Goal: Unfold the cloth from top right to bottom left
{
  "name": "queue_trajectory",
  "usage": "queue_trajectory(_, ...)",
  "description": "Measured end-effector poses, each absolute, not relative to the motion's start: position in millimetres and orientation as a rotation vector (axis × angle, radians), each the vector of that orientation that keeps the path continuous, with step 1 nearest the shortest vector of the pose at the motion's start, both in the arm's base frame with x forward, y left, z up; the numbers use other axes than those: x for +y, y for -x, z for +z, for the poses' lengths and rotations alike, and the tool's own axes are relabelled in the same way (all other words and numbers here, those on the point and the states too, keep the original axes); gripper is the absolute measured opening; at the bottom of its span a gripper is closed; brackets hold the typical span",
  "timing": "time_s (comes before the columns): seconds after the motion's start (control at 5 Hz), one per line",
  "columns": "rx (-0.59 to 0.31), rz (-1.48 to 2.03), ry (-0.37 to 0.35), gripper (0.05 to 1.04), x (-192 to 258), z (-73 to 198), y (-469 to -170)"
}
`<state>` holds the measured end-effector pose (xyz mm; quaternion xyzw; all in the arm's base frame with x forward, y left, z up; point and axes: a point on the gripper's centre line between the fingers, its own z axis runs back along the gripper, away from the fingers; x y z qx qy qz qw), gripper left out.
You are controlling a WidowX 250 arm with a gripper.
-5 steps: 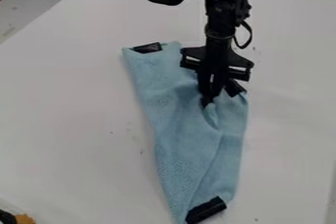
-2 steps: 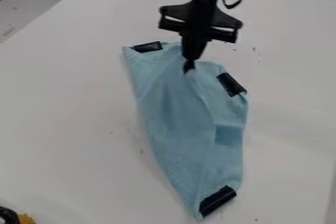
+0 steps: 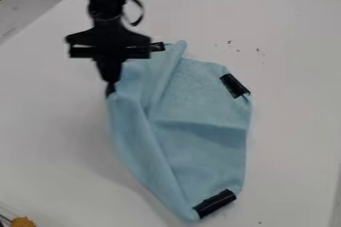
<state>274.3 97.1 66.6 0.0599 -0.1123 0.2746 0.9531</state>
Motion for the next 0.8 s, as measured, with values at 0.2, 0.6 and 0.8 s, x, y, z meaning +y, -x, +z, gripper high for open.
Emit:
queue_trajectory(0.2, -0.221, 0.661, -0.132, 0.062, 142, 62, -234)
queue_trajectory(0.6, -0.186, 0.754, -0.084, 0.086, 163, 38, -187)
queue_trajectory(0.8, -0.171, 0.77, -0.078, 0.245, 161, 31, -173)
